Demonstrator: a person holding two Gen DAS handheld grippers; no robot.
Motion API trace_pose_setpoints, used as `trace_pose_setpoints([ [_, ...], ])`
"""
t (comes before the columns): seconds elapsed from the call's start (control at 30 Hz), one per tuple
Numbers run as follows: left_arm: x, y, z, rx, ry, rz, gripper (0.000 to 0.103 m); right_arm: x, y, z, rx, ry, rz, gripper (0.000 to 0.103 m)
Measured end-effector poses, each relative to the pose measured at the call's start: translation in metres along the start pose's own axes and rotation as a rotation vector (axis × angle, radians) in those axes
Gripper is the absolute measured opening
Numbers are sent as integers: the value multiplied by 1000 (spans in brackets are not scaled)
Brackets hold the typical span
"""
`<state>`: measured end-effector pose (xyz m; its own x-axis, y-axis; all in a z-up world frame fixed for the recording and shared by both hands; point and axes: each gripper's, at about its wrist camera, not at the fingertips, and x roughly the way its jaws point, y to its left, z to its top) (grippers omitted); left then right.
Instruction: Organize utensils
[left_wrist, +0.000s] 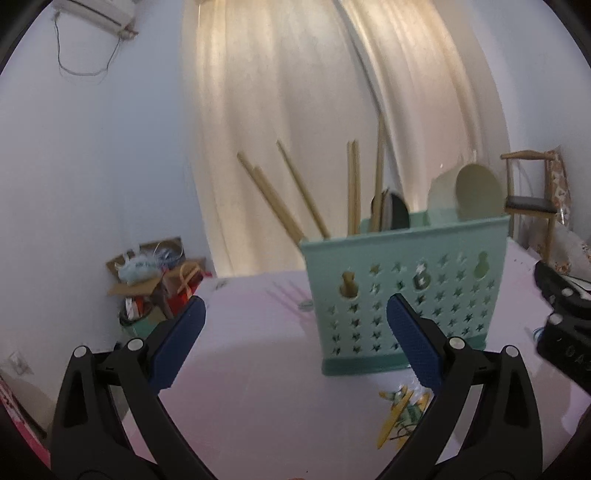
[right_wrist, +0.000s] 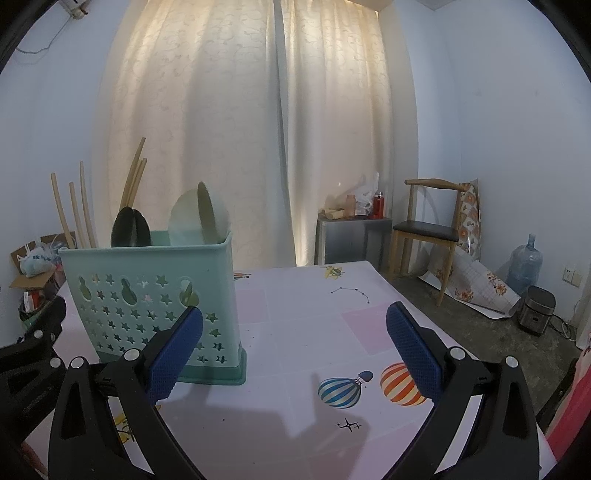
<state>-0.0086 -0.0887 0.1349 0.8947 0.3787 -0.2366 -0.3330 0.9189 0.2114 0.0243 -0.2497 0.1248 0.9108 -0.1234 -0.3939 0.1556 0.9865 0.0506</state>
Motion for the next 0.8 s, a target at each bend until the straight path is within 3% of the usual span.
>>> trace_pose_setpoints([
  [0.13,-1,-5,1,18,3,-71,95,0,1,0,-2,-1,-1,97],
  [0.23,-3,-12,1,46,-11,-58,95,0,2,0,-3,-1,0,97],
  [0.37,-2,-9,3,22,-23,-115,95,0,1,0,-2,-1,0,97],
  [0.63,11,11,0,-86,55,-89,95,0,3,-1,-2,-1,2,97],
  [0.8,10,11,0,-70,51,-81,95,0,2,-1,0,-1,2,97],
])
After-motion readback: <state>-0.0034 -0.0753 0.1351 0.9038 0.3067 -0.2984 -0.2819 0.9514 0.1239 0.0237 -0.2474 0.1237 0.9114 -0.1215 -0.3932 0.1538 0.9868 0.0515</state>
